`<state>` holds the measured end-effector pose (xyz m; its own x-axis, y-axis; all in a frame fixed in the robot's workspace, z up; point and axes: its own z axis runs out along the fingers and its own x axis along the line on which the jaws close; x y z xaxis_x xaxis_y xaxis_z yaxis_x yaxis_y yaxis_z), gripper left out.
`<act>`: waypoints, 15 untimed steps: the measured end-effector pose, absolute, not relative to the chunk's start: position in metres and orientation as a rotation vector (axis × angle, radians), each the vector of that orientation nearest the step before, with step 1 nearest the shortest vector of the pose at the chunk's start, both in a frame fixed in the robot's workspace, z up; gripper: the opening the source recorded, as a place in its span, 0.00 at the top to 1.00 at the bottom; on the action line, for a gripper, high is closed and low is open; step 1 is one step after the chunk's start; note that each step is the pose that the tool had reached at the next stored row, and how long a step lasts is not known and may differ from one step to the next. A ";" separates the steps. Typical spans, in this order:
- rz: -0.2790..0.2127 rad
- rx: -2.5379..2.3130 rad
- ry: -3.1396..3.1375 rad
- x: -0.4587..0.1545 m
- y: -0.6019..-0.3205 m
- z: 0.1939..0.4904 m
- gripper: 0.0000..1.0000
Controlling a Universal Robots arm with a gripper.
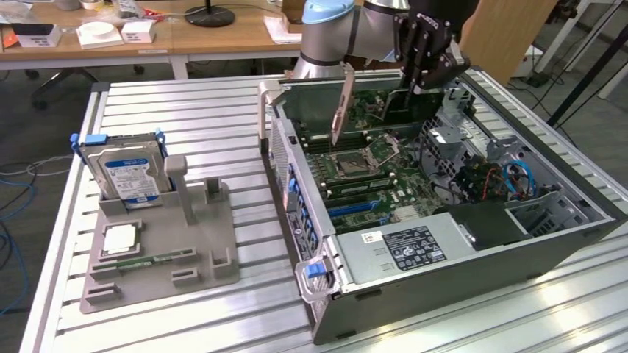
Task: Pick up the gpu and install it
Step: 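Insert the gpu into the slot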
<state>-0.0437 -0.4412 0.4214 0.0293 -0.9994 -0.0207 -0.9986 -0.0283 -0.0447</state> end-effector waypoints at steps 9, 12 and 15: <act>-0.033 -2.219 2.156 -0.044 -0.441 0.418 0.74; -0.033 -2.219 2.156 -0.044 -0.440 0.418 0.74; -0.033 -2.219 2.156 -0.044 -0.440 0.418 0.74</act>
<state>-0.0438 -0.4405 0.4179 0.0292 -0.9994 -0.0174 -0.9984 -0.0284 -0.0490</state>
